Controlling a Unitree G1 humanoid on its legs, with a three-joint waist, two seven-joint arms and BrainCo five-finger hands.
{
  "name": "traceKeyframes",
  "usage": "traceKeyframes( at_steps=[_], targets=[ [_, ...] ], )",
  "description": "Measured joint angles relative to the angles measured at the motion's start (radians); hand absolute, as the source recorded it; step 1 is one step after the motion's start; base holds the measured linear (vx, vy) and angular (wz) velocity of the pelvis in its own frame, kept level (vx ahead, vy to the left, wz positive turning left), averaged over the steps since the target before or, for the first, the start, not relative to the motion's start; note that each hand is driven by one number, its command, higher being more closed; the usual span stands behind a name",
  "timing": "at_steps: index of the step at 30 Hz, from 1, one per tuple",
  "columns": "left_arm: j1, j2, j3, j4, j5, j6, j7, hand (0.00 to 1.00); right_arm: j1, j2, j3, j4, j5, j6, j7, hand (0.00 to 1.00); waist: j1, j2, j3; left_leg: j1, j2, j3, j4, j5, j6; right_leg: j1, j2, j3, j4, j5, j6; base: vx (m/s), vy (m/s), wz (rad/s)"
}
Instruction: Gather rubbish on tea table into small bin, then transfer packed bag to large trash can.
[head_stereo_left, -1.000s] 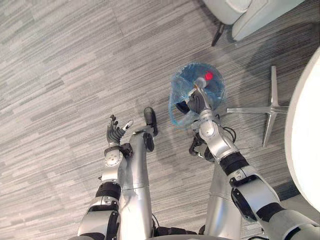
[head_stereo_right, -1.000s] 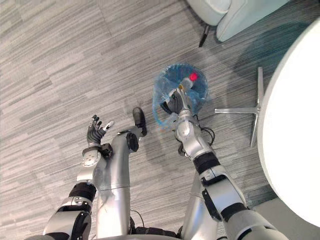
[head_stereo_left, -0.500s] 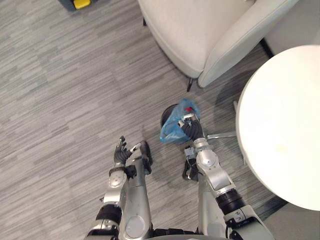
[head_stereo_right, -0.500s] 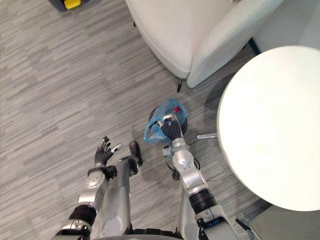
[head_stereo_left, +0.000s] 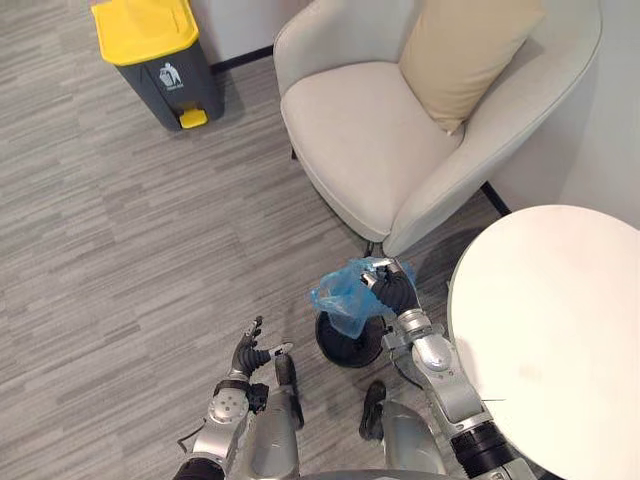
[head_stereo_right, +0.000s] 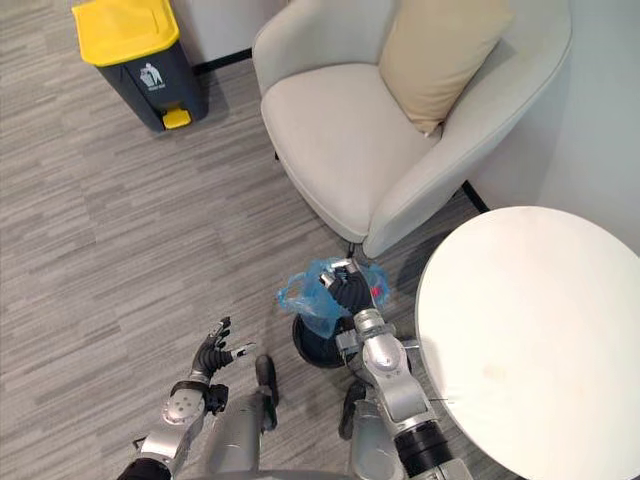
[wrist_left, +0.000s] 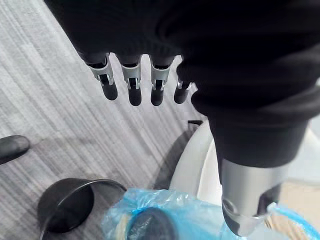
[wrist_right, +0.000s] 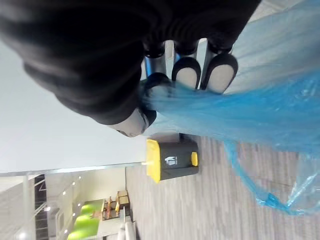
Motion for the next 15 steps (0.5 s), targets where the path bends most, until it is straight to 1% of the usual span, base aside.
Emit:
traceKeyframes(
  at_steps=[3,5,6,10,12,14,15],
  targets=[
    [0.023,0.001,-0.023,-0.056,0.006,-0.004,-0.014,0.0,0.023,-0.028,0.001,-0.039,0.001,-0.004,0.029,1.0,-0.001,0.004,-0.038,0.06,-0.011,0.0,-0.058,0.006,-0.001,0.063,0.002,-0.004,-0.066,0.013,0.009,0.15,0.015,-0.02],
    [0.043,0.0,-0.032,-0.099,0.012,-0.005,-0.018,0.0,0.026,-0.038,0.008,-0.04,0.002,-0.004,0.03,1.0,-0.004,0.009,-0.064,0.079,-0.013,0.001,-0.081,0.007,-0.001,0.089,0.006,-0.007,-0.103,0.024,0.015,0.12,0.013,0.0],
    [0.06,0.0,-0.035,-0.152,0.022,-0.007,-0.018,0.0,0.027,-0.039,0.008,-0.045,0.005,-0.004,0.032,1.0,-0.003,0.011,-0.07,0.097,-0.016,0.0,-0.088,0.007,-0.001,0.116,0.007,-0.009,-0.128,0.03,0.018,0.1,0.014,0.0],
    [0.095,0.0,-0.036,-0.247,0.04,-0.022,-0.018,0.0,0.028,-0.049,0.017,-0.067,0.025,-0.006,0.051,1.0,-0.001,0.022,-0.089,0.125,-0.026,-0.001,-0.112,0.007,-0.001,0.154,0.016,-0.01,-0.174,0.047,0.021,0.06,0.017,0.01],
    [0.111,0.0,-0.035,-0.3,0.047,-0.032,-0.017,0.0,0.026,-0.052,0.025,-0.067,0.057,-0.009,0.056,1.0,0.001,0.027,-0.114,0.145,-0.033,-0.003,-0.135,0.008,-0.002,0.173,0.018,-0.017,-0.192,0.053,0.023,0.01,0.01,0.02],
    [0.123,0.001,-0.036,-0.33,0.065,-0.045,-0.017,0.0,0.021,-0.061,0.041,-0.067,0.079,-0.013,0.065,1.0,0.001,0.028,-0.117,0.166,-0.037,-0.004,-0.147,0.011,-0.001,0.19,0.016,-0.018,-0.194,0.053,0.023,0.03,0.026,0.03],
    [0.129,0.002,-0.038,-0.357,0.084,-0.052,-0.016,0.0,0.021,-0.072,0.055,-0.067,0.099,-0.021,0.074,1.0,0.001,0.028,-0.13,0.177,-0.041,-0.007,-0.151,0.011,-0.001,0.202,0.015,-0.019,-0.199,0.054,0.023,0.02,0.024,0.04]
  ],
)
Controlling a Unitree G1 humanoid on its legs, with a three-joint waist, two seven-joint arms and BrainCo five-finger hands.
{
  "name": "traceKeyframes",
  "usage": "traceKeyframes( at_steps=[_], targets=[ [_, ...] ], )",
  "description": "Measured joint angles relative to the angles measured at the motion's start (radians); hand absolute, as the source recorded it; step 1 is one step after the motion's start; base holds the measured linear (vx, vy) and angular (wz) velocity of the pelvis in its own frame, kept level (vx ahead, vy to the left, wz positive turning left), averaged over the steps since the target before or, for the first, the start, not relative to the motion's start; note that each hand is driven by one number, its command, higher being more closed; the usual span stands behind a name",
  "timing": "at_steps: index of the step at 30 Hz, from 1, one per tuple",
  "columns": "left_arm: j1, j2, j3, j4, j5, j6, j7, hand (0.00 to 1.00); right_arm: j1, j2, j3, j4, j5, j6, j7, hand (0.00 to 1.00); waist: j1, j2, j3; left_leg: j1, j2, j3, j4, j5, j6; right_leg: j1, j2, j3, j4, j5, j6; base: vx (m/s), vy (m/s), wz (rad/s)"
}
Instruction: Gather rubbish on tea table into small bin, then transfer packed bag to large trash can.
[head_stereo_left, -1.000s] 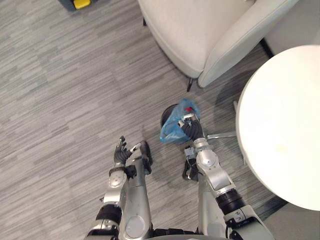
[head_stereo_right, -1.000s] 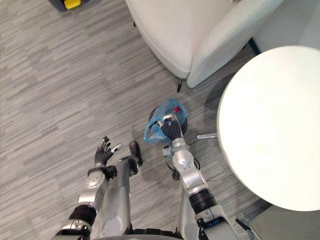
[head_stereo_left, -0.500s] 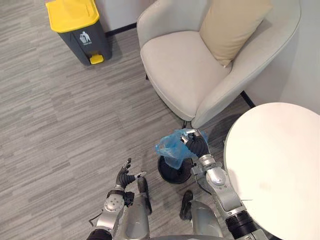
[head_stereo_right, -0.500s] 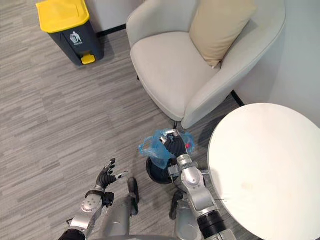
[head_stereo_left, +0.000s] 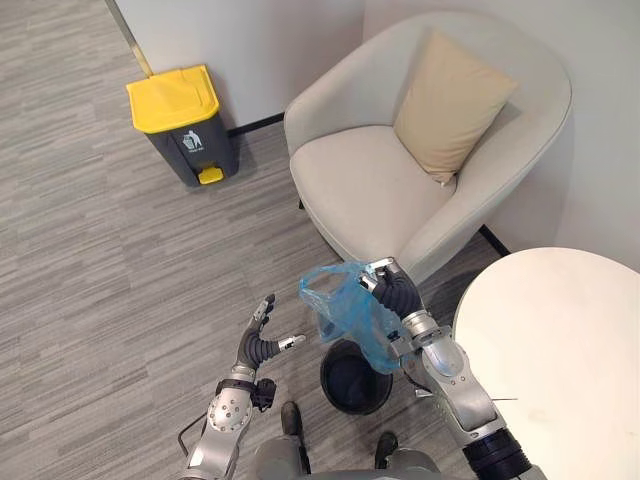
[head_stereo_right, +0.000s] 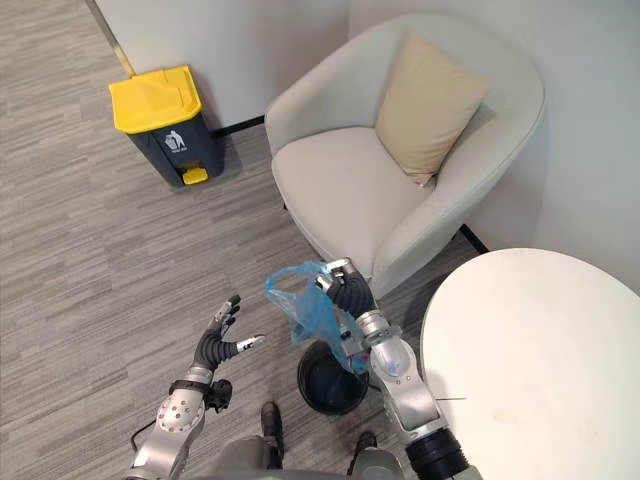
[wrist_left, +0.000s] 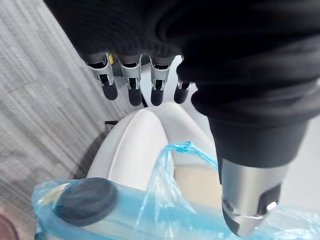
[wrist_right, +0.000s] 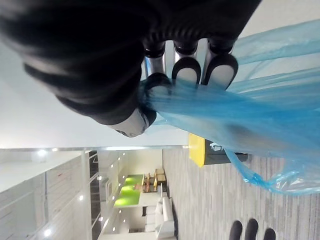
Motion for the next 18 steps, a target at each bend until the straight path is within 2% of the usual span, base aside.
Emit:
traceKeyframes(
  at_steps=[5,7,16,18],
  targets=[
    [-0.006,0.03,-0.014,-0.07,0.06,-0.02,0.003,0.0,-0.033,-0.019,0.055,0.0,0.07,-0.002,0.037,1.0,-0.001,0.006,-0.031,0.017,-0.005,0.0,-0.02,0.008,0.005,0.015,0.002,0.001,-0.026,0.017,0.001,-0.01,0.008,0.0],
    [-0.01,0.052,-0.033,-0.113,0.12,-0.039,0.003,0.0,-0.058,-0.037,0.082,0.0,0.113,-0.003,0.065,1.0,-0.002,0.007,-0.036,0.024,-0.01,0.0,-0.039,0.019,0.005,0.014,0.001,0.005,-0.031,0.02,0.001,-0.06,0.039,-0.01],
    [-0.072,0.08,-0.083,-0.172,0.291,-0.04,0.031,0.0,-0.126,-0.081,0.142,0.0,0.235,-0.003,0.112,1.0,-0.004,0.014,-0.056,0.047,-0.021,0.004,-0.09,0.049,0.01,0.013,0.001,0.021,-0.048,0.036,0.009,-0.02,0.022,-0.03],
    [-0.108,0.106,-0.133,-0.172,0.318,-0.039,0.042,0.0,-0.147,-0.087,0.157,0.003,0.251,-0.003,0.114,1.0,-0.006,0.014,-0.06,0.046,-0.021,0.006,-0.09,0.051,0.01,0.013,0.001,0.026,-0.057,0.04,0.011,0.0,0.021,-0.05]
  ],
)
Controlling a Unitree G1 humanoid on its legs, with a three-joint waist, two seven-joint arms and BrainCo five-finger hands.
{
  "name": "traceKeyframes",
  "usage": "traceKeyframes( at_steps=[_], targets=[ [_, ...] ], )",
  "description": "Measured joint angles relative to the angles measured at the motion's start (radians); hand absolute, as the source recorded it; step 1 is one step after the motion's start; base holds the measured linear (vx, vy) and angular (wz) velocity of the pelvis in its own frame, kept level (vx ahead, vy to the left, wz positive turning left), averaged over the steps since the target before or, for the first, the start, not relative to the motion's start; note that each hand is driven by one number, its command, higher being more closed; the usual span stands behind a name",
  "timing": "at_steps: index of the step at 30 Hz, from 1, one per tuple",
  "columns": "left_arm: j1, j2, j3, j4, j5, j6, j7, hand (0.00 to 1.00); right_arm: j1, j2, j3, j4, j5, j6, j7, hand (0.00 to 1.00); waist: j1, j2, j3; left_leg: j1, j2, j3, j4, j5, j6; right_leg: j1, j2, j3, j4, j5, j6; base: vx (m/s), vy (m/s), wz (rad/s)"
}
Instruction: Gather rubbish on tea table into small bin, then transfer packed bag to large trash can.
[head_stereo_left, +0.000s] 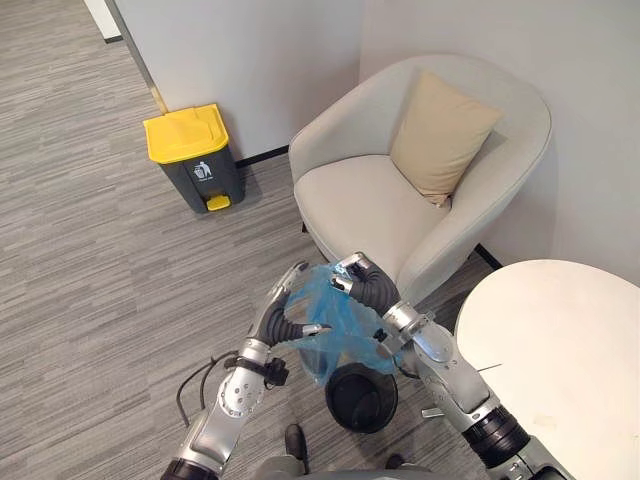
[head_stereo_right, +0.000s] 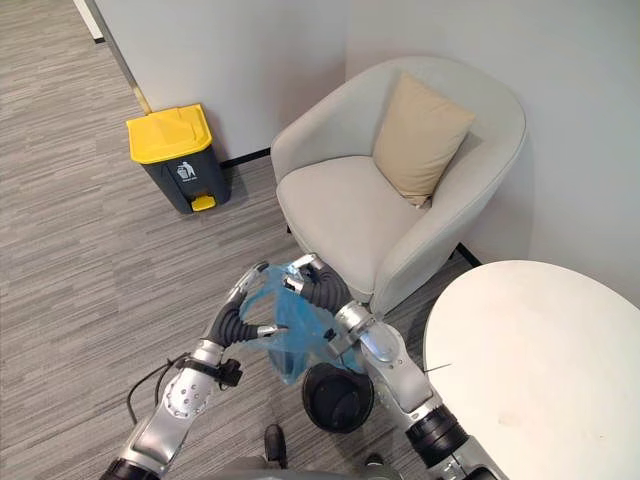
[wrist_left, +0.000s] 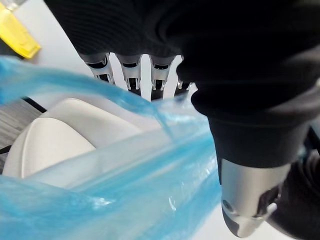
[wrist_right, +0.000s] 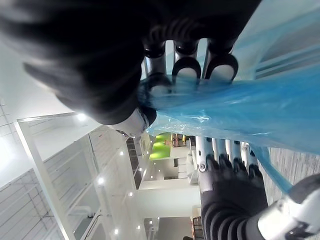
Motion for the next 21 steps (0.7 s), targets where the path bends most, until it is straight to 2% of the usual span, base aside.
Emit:
traceKeyframes(
  at_steps=[8,13,21],
  targets=[
    [-0.016,0.007,-0.07,0.006,0.013,0.001,-0.002,0.0,-0.043,-0.006,0.001,0.02,0.032,0.0,0.011,1.0,-0.003,0.001,-0.034,-0.004,0.008,0.0,0.0,0.004,-0.003,0.001,0.012,0.025,-0.025,0.02,-0.009,0.01,0.003,-0.09],
    [-0.047,0.005,-0.099,0.075,0.02,0.005,-0.021,0.0,-0.079,-0.004,0.001,0.05,0.045,0.002,0.006,1.0,-0.004,-0.002,-0.039,-0.004,0.027,-0.003,-0.001,0.017,-0.012,-0.001,0.03,0.027,-0.024,0.028,-0.02,-0.05,-0.012,-0.02],
    [-0.051,-0.026,-0.1,0.135,0.02,0.013,-0.02,0.0,-0.131,0.009,0.003,0.03,0.159,0.002,-0.01,1.0,0.006,-0.008,-0.044,-0.005,0.043,-0.013,-0.009,0.028,-0.022,-0.006,0.048,0.026,-0.026,0.034,-0.025,-0.05,0.002,0.0]
  ],
)
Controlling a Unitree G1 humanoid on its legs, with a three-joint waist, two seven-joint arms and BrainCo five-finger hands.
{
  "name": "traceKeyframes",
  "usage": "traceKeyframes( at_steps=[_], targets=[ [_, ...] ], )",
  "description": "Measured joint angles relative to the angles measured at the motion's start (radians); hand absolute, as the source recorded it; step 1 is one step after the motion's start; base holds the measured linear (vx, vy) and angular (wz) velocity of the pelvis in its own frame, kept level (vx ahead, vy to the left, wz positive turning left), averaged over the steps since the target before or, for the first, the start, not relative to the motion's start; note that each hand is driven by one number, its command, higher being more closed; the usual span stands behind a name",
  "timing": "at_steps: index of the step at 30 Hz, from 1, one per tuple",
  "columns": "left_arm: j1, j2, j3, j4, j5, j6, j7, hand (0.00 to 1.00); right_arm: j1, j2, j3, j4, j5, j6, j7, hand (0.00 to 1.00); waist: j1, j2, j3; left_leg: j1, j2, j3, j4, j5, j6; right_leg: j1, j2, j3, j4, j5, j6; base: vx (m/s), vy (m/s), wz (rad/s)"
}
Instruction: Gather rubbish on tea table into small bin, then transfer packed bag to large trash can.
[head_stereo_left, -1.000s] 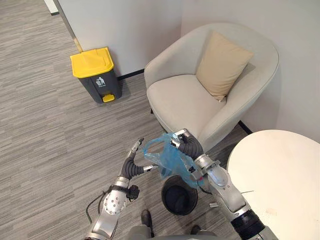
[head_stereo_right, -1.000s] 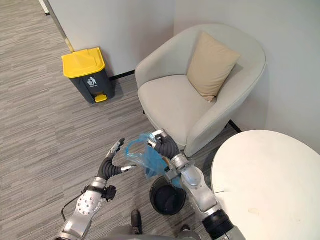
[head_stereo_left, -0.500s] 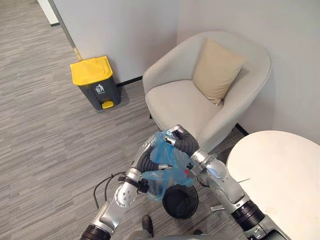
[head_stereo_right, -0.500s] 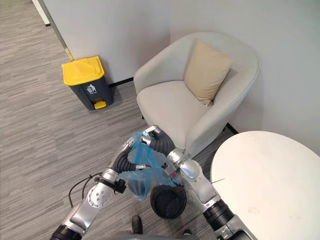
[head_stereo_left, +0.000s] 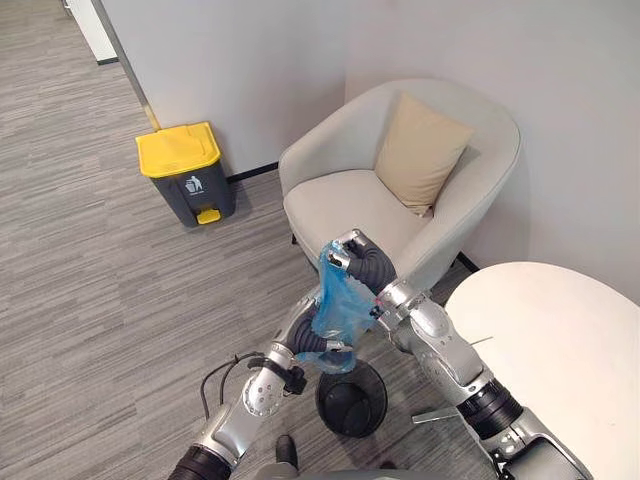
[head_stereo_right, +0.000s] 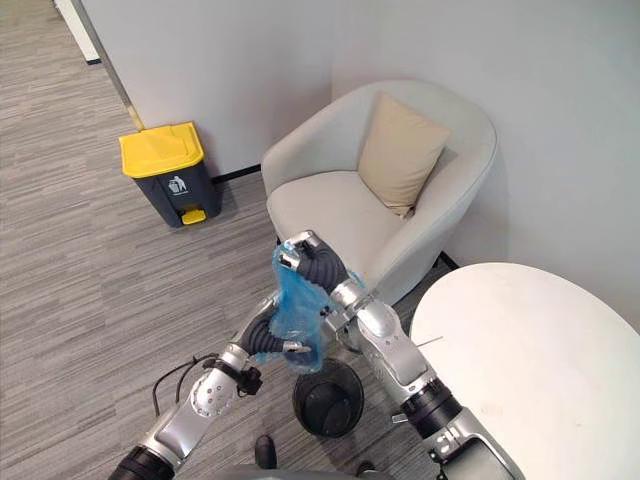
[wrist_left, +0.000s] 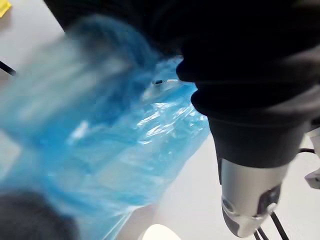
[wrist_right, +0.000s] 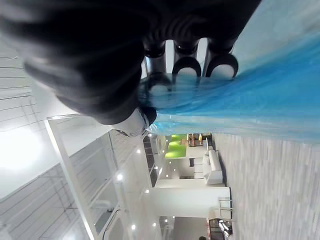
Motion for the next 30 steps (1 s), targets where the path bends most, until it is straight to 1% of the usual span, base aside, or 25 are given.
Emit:
traceKeyframes(
  at_steps=[5,6,9,14,17,19,24,30],
  targets=[
    [0.0,-0.019,0.004,0.0,0.0,0.002,0.001,0.0,-0.014,0.026,0.026,-0.062,0.057,0.0,0.001,1.0,0.0,-0.01,-0.006,-0.001,-0.001,0.0,0.002,0.0,0.0,0.002,0.0,0.0,-0.004,0.001,0.001,0.01,0.004,0.0],
    [0.0,-0.028,0.005,0.0,0.0,0.012,0.001,0.0,-0.015,0.037,0.027,-0.075,0.068,0.0,0.002,1.0,0.0,-0.012,-0.008,-0.001,-0.001,-0.001,0.005,0.0,0.0,0.003,0.0,-0.002,-0.005,0.002,0.002,0.05,0.008,0.02],
    [0.001,-0.049,0.017,0.0,0.0,0.032,0.002,0.0,-0.016,0.055,0.033,-0.091,0.073,0.0,0.002,1.0,0.0,-0.016,-0.01,-0.001,-0.002,-0.002,0.005,0.0,0.0,0.004,0.0,-0.002,-0.007,0.002,0.002,0.03,0.005,0.01],
    [0.001,-0.073,0.017,0.028,0.01,0.043,0.003,0.0,-0.017,0.058,0.07,-0.09,0.072,0.0,-0.001,1.0,-0.001,-0.015,-0.01,0.0,-0.002,-0.003,0.005,0.0,0.0,0.004,0.0,-0.002,-0.007,0.002,0.002,0.0,0.0,0.0],
    [0.001,-0.086,0.013,0.054,0.011,0.049,0.023,0.0,-0.017,0.058,0.076,-0.088,0.071,0.002,-0.004,1.0,0.001,-0.016,-0.011,0.0,0.0,-0.004,0.005,0.001,-0.001,0.005,0.001,-0.002,-0.007,0.002,0.002,0.0,0.0,0.0],
    [0.001,-0.086,0.008,0.056,0.014,0.059,0.024,0.0,-0.017,0.058,0.081,-0.085,0.07,0.003,-0.01,1.0,0.002,-0.016,-0.011,0.0,0.003,-0.004,0.005,0.001,-0.002,0.005,0.003,-0.002,-0.007,0.002,0.002,0.0,0.0,0.0],
    [0.002,-0.087,-0.002,0.101,0.024,0.075,0.043,0.0,-0.017,0.06,0.137,-0.051,0.068,0.008,-0.019,1.0,0.003,-0.017,-0.013,-0.001,0.008,-0.005,0.005,0.002,-0.004,0.005,0.008,-0.002,-0.009,0.002,0.001,0.0,0.0,0.0],
    [0.001,-0.089,-0.003,0.112,0.05,0.078,0.047,0.0,-0.046,0.079,0.227,-0.05,0.068,0.026,-0.008,1.0,0.003,-0.018,-0.014,-0.001,0.008,-0.007,0.005,0.002,-0.004,0.007,0.008,-0.005,-0.011,0.002,0.001,0.0,0.0,0.0]
  ],
)
